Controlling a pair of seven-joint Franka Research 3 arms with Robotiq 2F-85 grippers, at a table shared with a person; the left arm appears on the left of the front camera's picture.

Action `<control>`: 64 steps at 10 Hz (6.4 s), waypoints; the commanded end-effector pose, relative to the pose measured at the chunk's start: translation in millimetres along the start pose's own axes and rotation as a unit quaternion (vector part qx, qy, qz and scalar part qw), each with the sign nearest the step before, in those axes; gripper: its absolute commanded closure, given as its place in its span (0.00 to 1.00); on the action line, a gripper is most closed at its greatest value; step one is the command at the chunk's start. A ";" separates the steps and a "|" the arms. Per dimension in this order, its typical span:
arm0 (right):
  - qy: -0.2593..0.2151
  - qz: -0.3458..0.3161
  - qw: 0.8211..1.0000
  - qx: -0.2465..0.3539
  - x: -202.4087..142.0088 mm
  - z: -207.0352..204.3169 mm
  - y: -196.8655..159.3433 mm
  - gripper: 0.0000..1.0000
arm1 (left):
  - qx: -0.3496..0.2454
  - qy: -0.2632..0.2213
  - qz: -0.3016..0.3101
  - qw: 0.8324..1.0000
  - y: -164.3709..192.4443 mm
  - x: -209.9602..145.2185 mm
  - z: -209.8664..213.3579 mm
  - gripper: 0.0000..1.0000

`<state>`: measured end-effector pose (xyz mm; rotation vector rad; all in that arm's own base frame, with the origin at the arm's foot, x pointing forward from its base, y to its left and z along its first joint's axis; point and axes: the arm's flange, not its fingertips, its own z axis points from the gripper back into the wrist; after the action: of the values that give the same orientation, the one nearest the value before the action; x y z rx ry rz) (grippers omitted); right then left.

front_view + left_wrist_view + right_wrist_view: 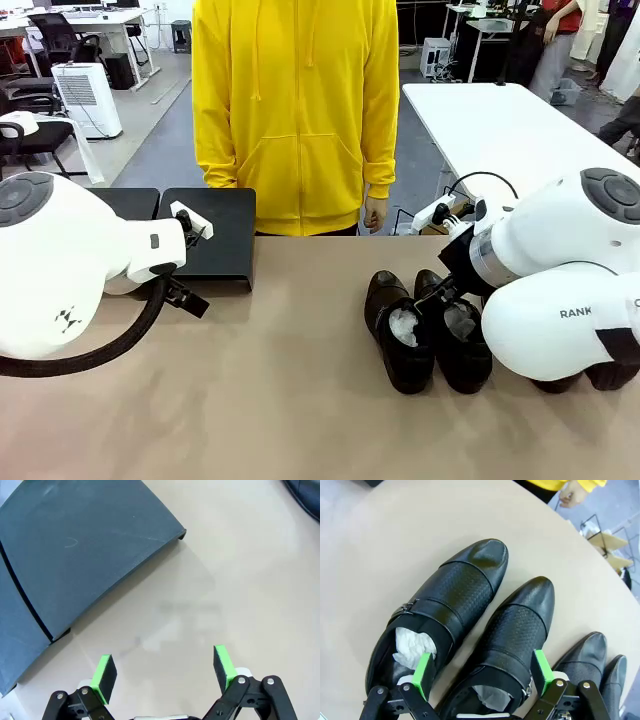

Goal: Organize the shoes by placing them on the stand.
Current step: Pick up one Shoe and place it in the middle of the table.

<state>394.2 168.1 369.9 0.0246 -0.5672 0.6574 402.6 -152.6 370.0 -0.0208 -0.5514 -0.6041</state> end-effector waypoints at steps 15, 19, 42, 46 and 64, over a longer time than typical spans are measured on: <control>-0.001 0.000 1.000 0.000 0.3 0.7 -0.1 0.00 | 0.000 0.000 0.000 1.000 0.0 0.0 0.2 0.00; 0.001 -0.068 0.997 0.035 5.9 66.1 -40.9 0.00 | -0.004 -0.044 0.012 0.999 16.7 13.1 58.6 0.00; -0.117 -0.214 0.950 0.193 -106.5 179.0 -195.1 0.00 | -0.169 -0.100 0.127 0.972 123.3 -34.6 185.0 0.00; -0.117 -0.214 0.950 0.193 -106.5 179.0 -195.1 0.00 | -0.169 -0.100 0.127 0.972 123.3 -34.6 185.0 0.00; 0.070 -0.241 0.967 0.035 -22.7 191.6 -90.2 0.00 | -0.169 -0.100 0.127 0.972 123.3 -34.6 185.0 0.00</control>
<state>342.9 26.7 525.0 0.2804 -0.4540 0.2635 355.2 -0.8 528.7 -0.4563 -0.6158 -0.4277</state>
